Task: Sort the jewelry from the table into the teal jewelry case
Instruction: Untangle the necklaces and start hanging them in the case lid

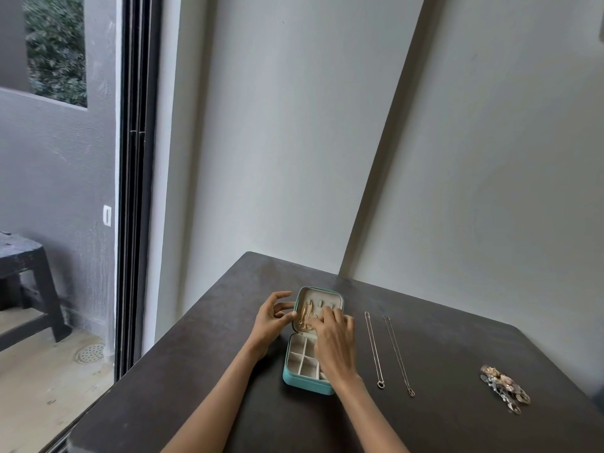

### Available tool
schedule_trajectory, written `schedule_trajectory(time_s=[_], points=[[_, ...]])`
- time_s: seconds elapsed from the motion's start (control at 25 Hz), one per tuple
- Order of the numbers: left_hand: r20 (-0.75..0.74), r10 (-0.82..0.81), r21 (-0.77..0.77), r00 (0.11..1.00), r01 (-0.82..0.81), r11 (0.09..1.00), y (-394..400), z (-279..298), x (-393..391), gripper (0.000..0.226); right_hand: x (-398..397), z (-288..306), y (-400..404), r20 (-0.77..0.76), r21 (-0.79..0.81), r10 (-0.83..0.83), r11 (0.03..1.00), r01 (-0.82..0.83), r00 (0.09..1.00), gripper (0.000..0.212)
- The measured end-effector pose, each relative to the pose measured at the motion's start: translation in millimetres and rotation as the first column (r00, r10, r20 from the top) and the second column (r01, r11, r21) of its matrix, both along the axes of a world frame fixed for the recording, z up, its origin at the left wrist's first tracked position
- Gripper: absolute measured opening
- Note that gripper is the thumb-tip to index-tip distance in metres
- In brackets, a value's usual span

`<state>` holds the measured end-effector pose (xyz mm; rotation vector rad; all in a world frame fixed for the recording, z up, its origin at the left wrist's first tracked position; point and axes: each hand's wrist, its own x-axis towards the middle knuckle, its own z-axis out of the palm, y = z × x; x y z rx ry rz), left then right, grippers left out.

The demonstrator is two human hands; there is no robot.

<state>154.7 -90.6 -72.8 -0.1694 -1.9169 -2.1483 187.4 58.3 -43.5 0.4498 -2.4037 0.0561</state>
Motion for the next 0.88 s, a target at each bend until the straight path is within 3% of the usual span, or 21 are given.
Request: schedule_trajectory(time_s=[0.36, 0.88], points=[[0.186, -0.015, -0.187, 0.982, 0.050, 0.981, -7, 17, -4, 0.042, -3, -3, 0, 0.040, 0.012, 0.011, 1.000, -0.012, 0.999, 0.048], [0.249, -0.013, -0.293, 0.968, 0.088, 0.952, -10, 34, -3, 0.046, -1, -3, 2, 0.074, -0.063, -0.018, 0.998, 0.022, 0.997, 0.042]])
